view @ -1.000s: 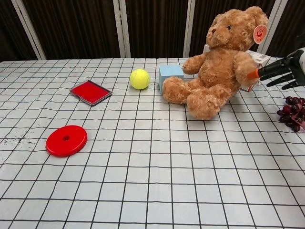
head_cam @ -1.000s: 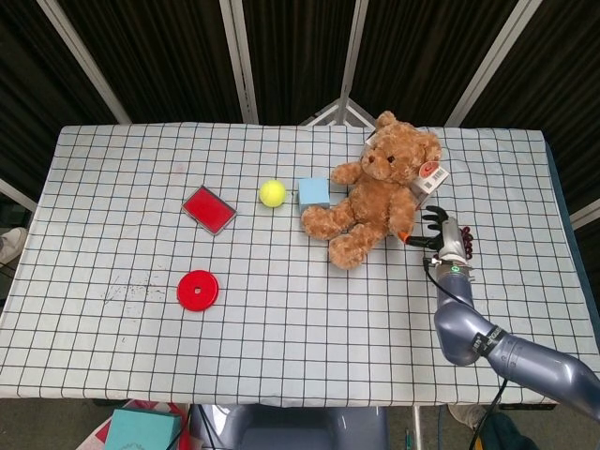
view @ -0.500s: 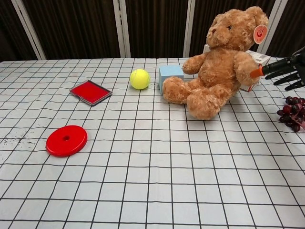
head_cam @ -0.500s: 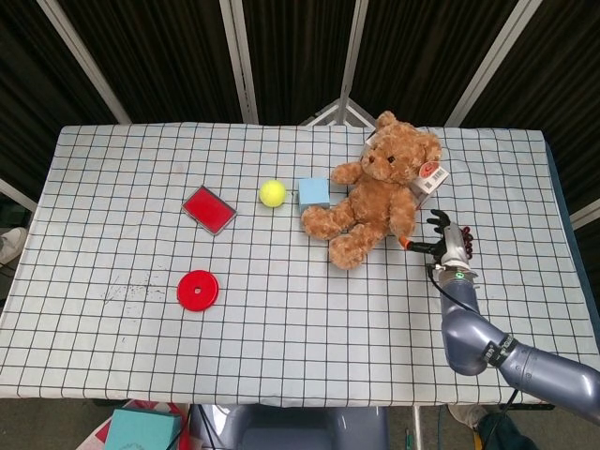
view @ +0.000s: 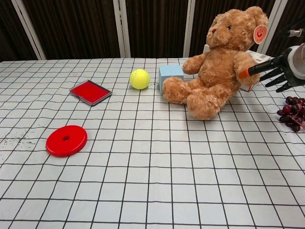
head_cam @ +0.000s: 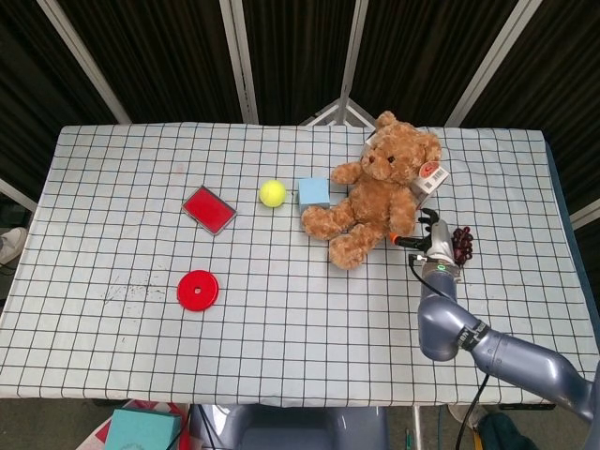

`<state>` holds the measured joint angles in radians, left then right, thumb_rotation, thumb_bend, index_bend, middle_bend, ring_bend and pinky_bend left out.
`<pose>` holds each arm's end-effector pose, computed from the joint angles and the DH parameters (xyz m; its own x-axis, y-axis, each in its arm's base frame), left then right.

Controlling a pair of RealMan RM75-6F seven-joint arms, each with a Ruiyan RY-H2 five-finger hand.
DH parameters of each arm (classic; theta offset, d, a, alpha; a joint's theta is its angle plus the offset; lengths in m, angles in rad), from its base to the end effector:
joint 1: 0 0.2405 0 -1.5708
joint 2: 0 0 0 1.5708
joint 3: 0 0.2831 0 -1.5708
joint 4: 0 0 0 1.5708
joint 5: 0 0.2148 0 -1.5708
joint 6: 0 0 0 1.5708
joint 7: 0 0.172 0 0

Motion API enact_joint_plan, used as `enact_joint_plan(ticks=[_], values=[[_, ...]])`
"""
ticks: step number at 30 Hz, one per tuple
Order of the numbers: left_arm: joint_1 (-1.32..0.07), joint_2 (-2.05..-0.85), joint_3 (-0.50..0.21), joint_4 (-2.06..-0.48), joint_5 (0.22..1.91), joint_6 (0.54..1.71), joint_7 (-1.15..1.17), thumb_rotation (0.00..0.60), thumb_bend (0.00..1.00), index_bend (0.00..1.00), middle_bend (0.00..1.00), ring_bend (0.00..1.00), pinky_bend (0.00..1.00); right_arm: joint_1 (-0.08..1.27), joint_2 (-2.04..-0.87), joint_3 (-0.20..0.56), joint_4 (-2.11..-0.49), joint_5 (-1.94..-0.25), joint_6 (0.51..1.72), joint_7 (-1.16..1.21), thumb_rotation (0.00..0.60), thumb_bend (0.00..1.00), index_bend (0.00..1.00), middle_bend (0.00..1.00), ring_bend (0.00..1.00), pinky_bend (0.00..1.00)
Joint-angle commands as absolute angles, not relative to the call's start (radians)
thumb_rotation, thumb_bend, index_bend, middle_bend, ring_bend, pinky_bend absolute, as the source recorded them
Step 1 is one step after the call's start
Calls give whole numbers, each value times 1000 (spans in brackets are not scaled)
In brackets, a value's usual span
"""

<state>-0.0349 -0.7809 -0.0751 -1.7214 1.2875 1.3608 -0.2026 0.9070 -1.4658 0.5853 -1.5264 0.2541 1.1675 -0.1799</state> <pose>-0.3709 0.1932 0.2775 0.3786 0.0580 0.9237 0.8884 0.2573 -0.3803 -0.1974 -0.4454 0.0375 -0.5308 0.0457 0.8463 -0.6168 0.6640 -0.4227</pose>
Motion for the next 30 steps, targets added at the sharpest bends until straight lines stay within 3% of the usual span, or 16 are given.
enact_joint_plan(ticks=[1, 4, 7, 11, 14, 22, 30], values=[[-35, -780, -75, -1719, 1288, 1359, -207, 600, 187, 267, 13, 12, 139, 916, -1490, 601, -1499, 256, 1190, -198, 600, 220, 130, 172, 122, 0], [-36, -779, -76, -1716, 1286, 1356, -211, 600, 187, 267, 13, 12, 139, 915, -1506, 616, -1475, 253, 1202, -204, 600, 221, 148, 177, 139, 0], [-37, -779, -76, -1715, 1285, 1354, -212, 600, 187, 268, 13, 12, 139, 910, -1521, 631, -1453, 240, 1214, -195, 600, 221, 247, 242, 219, 6], [-37, -780, -75, -1716, 1284, 1355, -209, 600, 187, 268, 13, 12, 139, 900, -1537, 636, -1426, 218, 1231, -197, 600, 220, 410, 345, 323, 86], [-38, -782, -75, -1717, 1281, 1354, -201, 600, 187, 269, 13, 12, 139, 884, -1547, 644, -1405, 206, 1230, -197, 600, 219, 474, 385, 358, 128], [-39, -786, -76, -1726, 1274, 1356, -179, 600, 187, 270, 13, 12, 139, 841, -1563, 660, -1383, 165, 1206, -203, 600, 246, 560, 445, 400, 163], [-40, -787, -77, -1727, 1267, 1354, -171, 600, 187, 271, 13, 12, 139, 788, -1591, 648, -1384, 13, 1163, -124, 600, 275, 686, 523, 443, 188]])
